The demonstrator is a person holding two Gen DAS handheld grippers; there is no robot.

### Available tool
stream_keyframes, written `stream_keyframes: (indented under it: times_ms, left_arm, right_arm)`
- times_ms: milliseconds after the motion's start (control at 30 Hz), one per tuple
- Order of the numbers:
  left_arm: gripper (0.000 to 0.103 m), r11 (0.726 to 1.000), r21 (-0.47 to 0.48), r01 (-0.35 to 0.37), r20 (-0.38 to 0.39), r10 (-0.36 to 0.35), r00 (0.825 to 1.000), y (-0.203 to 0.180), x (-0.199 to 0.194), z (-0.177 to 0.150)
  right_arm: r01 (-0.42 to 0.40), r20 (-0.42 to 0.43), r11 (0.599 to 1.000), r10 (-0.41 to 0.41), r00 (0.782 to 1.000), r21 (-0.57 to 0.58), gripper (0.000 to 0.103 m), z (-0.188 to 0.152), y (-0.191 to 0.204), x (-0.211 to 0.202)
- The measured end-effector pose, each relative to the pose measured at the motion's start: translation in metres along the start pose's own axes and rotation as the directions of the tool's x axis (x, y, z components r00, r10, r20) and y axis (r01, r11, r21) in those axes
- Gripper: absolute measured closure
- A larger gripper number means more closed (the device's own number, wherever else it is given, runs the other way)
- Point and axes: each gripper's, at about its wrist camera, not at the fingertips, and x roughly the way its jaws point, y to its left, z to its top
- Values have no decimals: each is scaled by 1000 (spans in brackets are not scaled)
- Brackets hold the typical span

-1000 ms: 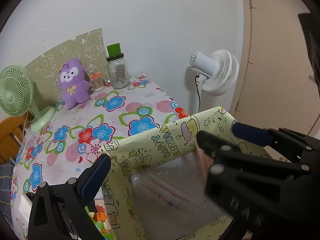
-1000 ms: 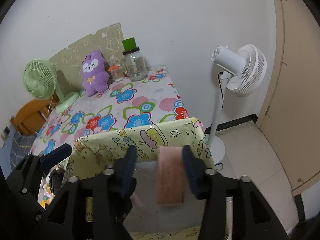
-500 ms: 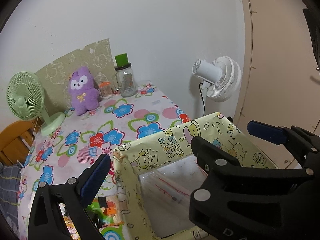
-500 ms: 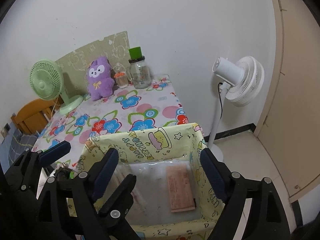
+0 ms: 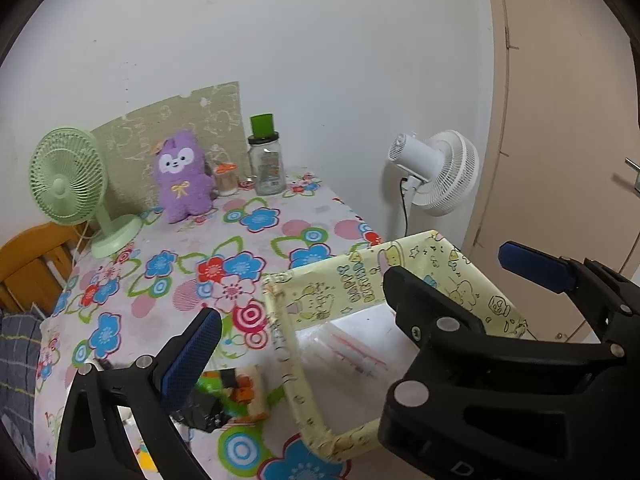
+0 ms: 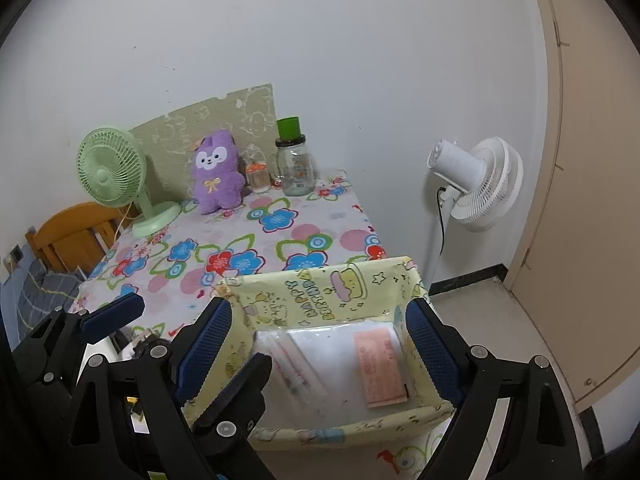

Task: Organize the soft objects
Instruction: 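Move both grippers back over the remaining table items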

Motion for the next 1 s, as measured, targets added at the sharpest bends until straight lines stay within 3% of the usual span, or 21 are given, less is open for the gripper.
stream_keyframes:
  times_ms: [667,1000]
  left_arm:
    - [0,998,-47,-45,52,47,998,51,-44,-22]
    - [0,994,-78,-78,57,83,995,87,-59,-39]
  right_arm:
    - [-13,50,998,16,999,-68,12,-9,68,-31]
    - [-60,42,995,64,997,-78,12,-19,107,-31]
